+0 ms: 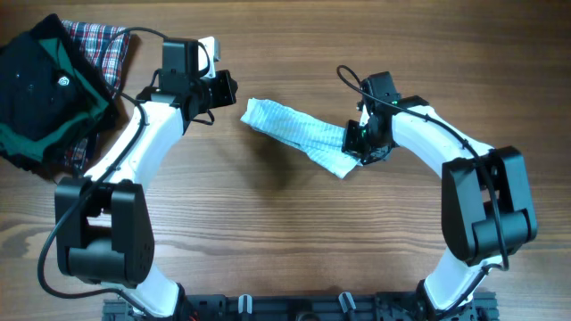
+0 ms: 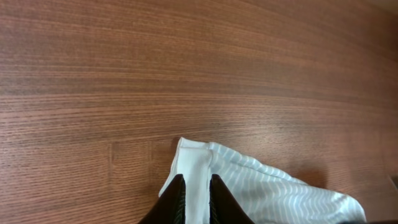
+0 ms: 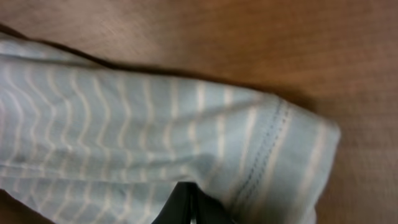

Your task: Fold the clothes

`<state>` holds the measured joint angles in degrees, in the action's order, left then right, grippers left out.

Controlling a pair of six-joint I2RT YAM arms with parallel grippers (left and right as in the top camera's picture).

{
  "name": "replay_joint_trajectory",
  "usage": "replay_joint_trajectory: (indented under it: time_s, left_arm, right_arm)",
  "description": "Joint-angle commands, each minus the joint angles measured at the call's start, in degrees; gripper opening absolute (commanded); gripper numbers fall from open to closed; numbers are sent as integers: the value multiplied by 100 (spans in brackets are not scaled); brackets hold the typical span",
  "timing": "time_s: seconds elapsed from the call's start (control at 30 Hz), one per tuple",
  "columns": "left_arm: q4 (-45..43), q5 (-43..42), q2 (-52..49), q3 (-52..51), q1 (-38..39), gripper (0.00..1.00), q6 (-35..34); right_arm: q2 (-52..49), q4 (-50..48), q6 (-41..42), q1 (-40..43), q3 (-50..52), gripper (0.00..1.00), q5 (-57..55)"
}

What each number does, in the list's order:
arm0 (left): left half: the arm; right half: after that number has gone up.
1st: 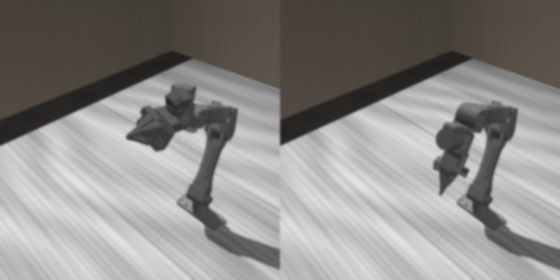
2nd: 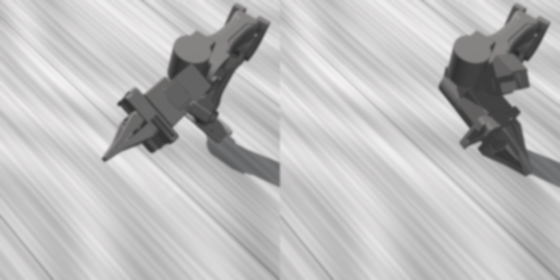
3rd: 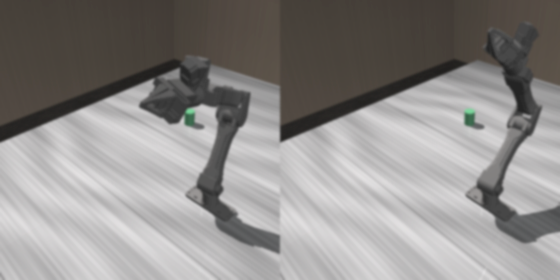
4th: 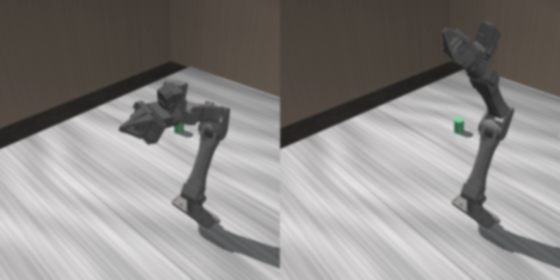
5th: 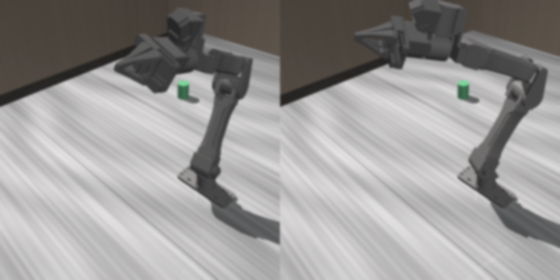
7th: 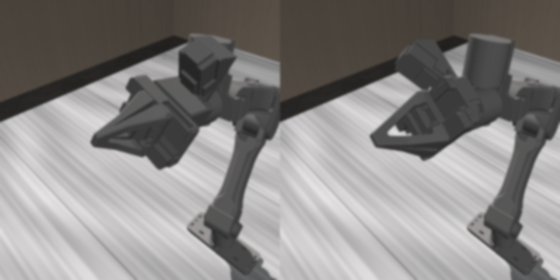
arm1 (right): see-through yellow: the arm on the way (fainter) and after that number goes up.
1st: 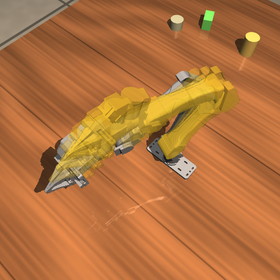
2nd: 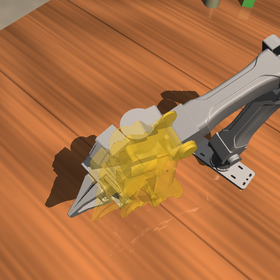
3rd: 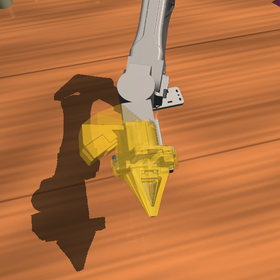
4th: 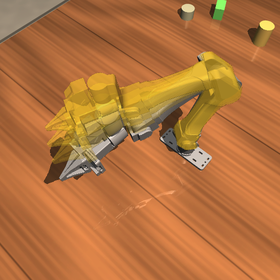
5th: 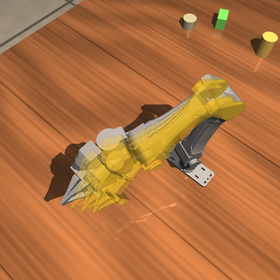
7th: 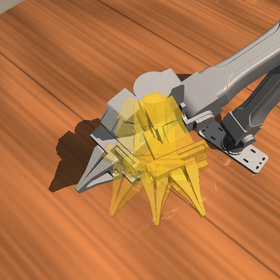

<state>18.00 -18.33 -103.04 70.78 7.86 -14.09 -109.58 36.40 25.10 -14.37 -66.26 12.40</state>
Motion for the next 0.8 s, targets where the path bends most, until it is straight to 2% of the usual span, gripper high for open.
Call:
replay_joint_trajectory:
  time_s: [0.0, 0.1, 0.3, 0.5, 0.67, 0.77]
  left_arm:
    - [-15, -61, 96, 87, -44, 15, -2]
    - [-22, -7, 96, 87, -44, 15, -4]
    - [11, -9, 94, 87, -37, 16, -4]
    - [168, -9, 94, 87, -35, 16, -4]
    - [310, -9, 94, 85, -20, 16, -4]
    - [354, -9, 94, 85, 15, 15, -2]
  right_arm:
    - [-122, -201, -931, 15, -76, 5, -52]
    - [-122, -306, -1069, 44, -76, 5, -599]
    - [-122, -671, -1519, 133, -76, 5, -992]
    - [-122, -1014, -2221, 238, -83, 4, -999]
    - [-98, -734, -2194, 240, -490, 5, -518]
    - [15, -448, -2179, 240, -841, 18, 192]
